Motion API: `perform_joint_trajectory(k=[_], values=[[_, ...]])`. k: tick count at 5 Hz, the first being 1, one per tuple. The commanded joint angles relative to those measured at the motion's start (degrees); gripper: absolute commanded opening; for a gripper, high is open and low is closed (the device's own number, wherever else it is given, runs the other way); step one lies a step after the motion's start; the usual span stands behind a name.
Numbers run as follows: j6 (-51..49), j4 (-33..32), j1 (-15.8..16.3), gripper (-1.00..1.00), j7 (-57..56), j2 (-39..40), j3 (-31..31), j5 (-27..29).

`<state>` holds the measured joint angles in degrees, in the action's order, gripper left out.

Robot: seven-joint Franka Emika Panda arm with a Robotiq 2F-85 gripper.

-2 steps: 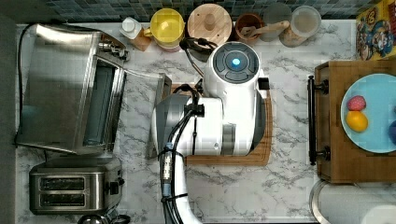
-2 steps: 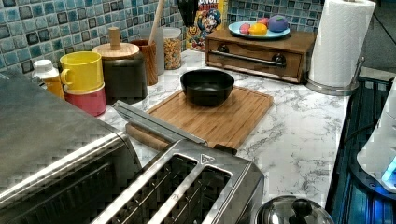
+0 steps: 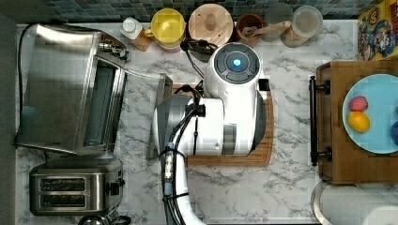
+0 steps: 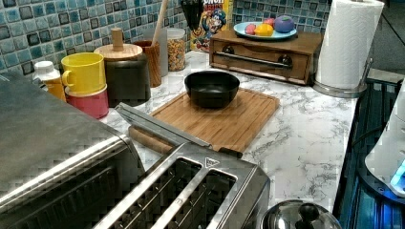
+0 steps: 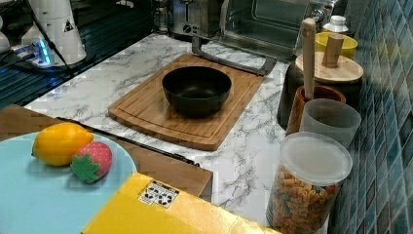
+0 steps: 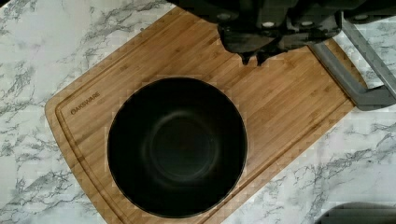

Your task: Pick up the bowl.

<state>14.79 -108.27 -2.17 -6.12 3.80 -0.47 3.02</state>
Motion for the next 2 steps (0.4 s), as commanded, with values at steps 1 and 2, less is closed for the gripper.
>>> perform_joint_trajectory(k=[1,2], values=[[8.4,-12.7,-0.9,-1.0,0.4,-7.5,1.4,-3.9],[11.0,-17.0,-2.1,-1.0,0.7,-10.3,2.9,-5.2]])
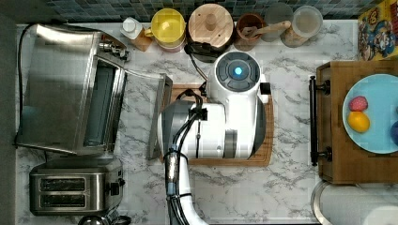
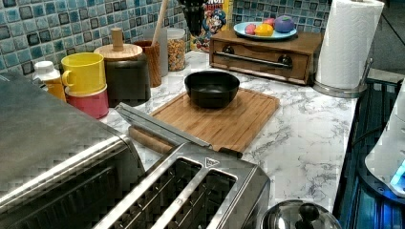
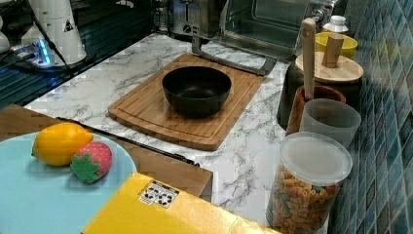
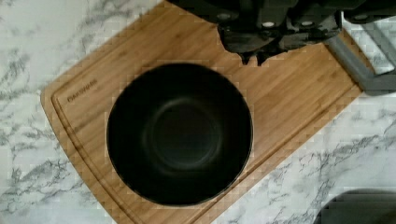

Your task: Pick up the bowl.

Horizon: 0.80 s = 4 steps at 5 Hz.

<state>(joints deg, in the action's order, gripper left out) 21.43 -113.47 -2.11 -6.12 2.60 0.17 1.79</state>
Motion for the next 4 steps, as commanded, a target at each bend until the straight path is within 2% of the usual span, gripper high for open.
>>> perform_joint_trajectory(k=[1,2,3,4], values=[[6.1,-13.8,-4.4,-1.0,1.5,-10.4,3.7,-4.6],[7.5,-15.0,-5.2,0.0,0.5,-11.9,5.8,-5.1],[8.6,-16.4,-6.2,0.0,-0.8,-10.9,5.8,-6.1],[12.2,-19.6,-5.7,0.0,-2.3,-8.7,6.2,-7.5]])
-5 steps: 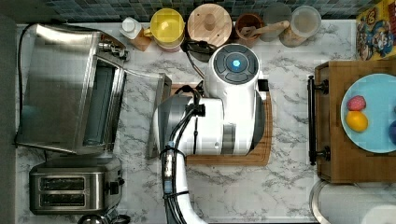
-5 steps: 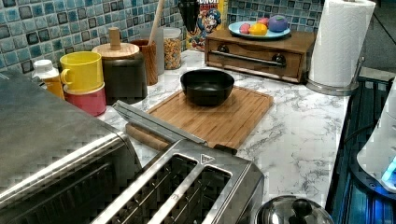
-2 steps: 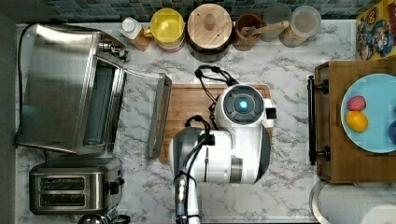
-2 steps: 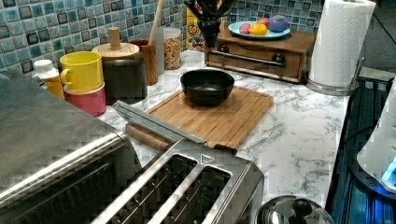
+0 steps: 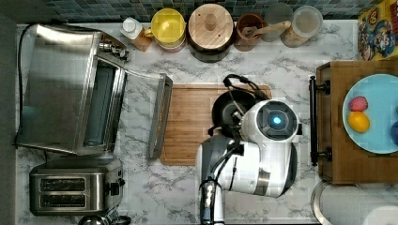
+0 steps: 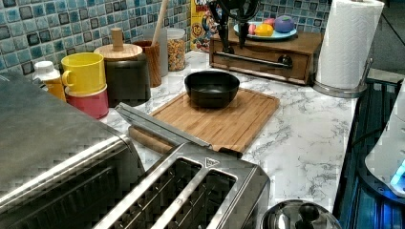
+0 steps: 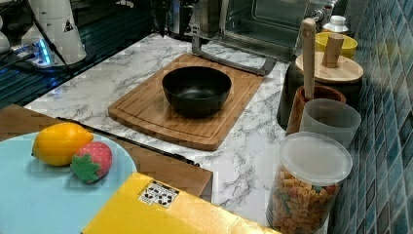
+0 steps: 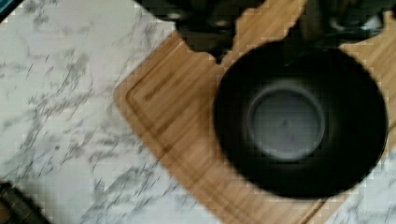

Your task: Pick up the bowl.

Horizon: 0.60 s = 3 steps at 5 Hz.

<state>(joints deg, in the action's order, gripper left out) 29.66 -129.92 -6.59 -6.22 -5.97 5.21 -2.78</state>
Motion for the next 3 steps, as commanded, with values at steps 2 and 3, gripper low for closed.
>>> perform_joint_trajectory(k=[2,3], values=[[10.7,-7.0,-3.8,0.0,-4.9,2.5,1.1,-1.5],[12.5,-7.2,-4.2,0.0,-4.9,3.9,1.7,-1.0]])
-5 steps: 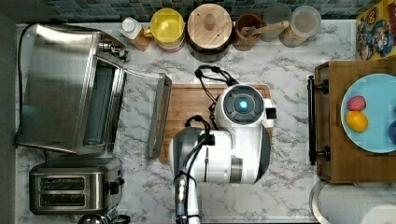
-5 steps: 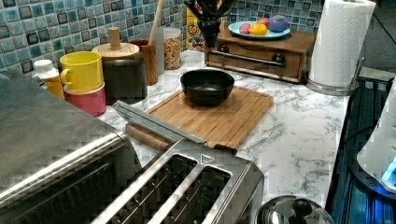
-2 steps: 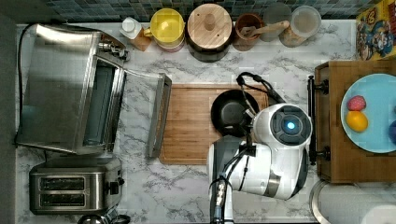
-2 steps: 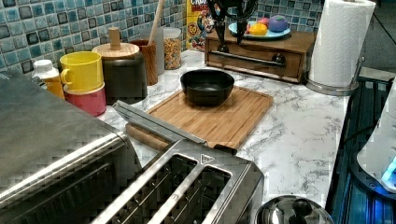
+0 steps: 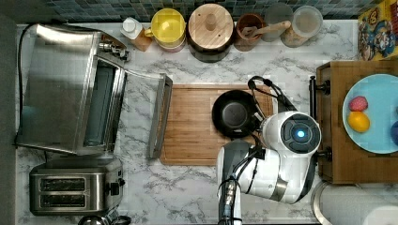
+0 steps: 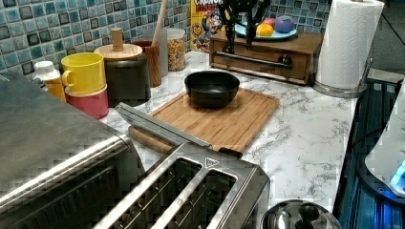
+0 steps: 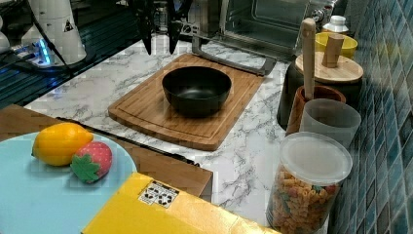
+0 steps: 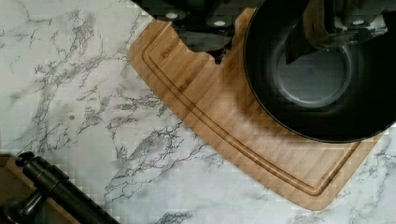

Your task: Pick up the bowl.

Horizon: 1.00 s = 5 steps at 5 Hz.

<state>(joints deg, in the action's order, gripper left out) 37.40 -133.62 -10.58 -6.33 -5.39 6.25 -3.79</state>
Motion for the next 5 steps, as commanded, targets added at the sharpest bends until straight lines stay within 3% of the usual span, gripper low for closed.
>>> perform_joint_trajectory(k=[1,4,5], values=[[4.6,-2.3,-0.6,0.0,-2.7,5.1,0.2,-1.2],[13.3,-5.1,-0.8,0.0,-9.4,6.8,0.1,5.4],[13.8,-4.2,-0.2,-1.0,-5.5,8.6,0.2,1.9]])
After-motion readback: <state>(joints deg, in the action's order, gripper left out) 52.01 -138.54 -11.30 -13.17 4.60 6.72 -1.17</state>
